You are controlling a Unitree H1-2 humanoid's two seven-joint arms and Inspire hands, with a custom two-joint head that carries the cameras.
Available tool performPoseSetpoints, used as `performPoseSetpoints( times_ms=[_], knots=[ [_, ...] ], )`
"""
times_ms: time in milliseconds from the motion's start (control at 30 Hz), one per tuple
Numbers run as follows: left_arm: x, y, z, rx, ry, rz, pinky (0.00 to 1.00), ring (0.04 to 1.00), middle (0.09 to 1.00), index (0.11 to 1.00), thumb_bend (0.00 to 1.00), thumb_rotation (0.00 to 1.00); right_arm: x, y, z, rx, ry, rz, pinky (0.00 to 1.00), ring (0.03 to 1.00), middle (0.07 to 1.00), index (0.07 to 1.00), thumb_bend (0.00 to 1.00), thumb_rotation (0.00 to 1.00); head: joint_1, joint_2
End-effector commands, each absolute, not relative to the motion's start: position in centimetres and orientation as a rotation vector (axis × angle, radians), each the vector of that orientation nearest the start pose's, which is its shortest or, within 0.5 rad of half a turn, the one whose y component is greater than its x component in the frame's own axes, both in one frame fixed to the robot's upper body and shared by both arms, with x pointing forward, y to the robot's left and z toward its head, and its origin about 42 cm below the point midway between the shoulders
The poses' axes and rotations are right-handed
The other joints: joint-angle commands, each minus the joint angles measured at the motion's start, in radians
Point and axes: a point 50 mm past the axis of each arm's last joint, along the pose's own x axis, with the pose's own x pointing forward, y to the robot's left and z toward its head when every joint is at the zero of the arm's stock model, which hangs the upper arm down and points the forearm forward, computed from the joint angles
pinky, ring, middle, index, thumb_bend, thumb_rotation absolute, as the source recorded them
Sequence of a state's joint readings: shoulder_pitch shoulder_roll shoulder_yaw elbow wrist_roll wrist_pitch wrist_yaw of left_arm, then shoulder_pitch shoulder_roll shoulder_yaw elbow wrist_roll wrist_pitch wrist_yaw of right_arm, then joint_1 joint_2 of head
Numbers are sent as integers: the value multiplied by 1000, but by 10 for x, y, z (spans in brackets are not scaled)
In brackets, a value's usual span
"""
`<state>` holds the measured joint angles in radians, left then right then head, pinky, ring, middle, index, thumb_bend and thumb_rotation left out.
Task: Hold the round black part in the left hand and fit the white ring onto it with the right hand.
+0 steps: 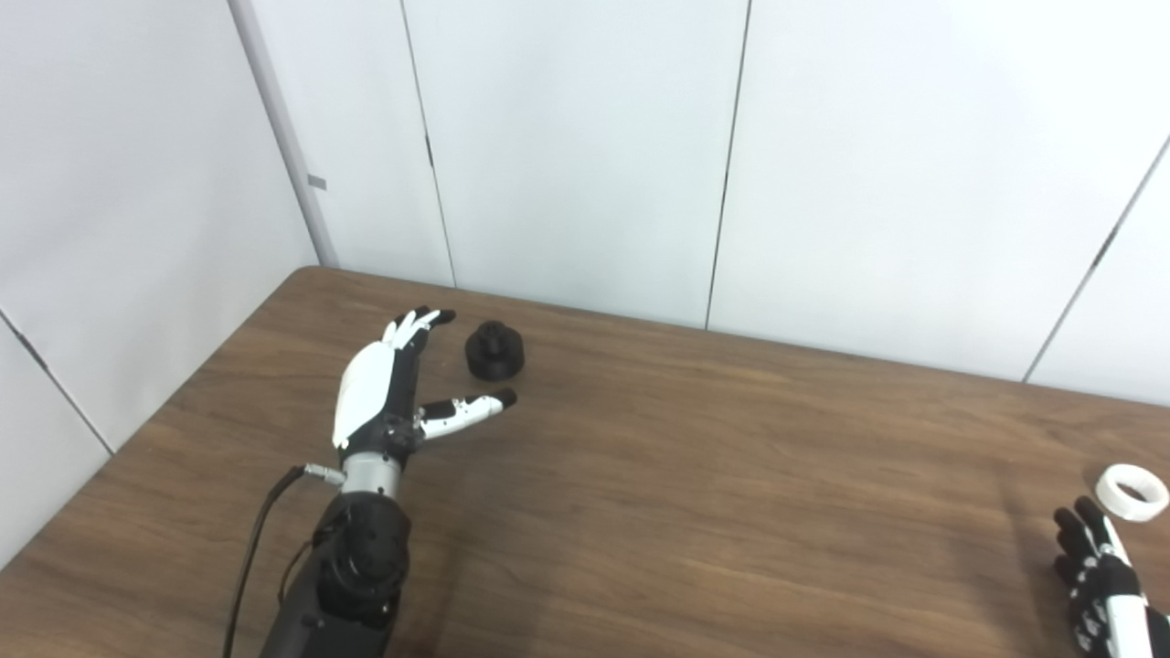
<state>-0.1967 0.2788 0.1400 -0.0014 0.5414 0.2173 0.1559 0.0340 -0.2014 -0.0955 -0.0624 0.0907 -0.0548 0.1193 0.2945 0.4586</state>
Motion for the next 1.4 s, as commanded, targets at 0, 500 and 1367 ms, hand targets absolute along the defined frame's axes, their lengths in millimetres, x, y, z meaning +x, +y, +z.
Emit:
performPoseSetpoints(
  times_ms=[0,500,1367],
  knots=[
    [357,347,199,801,-118,429,1000,1000,960,866,874,361,264,-298,111,-130,-73,40,1000,994,963,984,612,1000,-2,2],
    [405,367,205,852,-15,424,1000,1000,963,866,918,376,260,-299,111,-132,-62,51,1000,997,962,981,614,1000,-12,8],
    [455,373,202,1021,185,299,1000,1000,994,875,1000,460,254,-298,110,-144,-62,36,1000,979,949,965,662,1000,-38,9]
  ],
)
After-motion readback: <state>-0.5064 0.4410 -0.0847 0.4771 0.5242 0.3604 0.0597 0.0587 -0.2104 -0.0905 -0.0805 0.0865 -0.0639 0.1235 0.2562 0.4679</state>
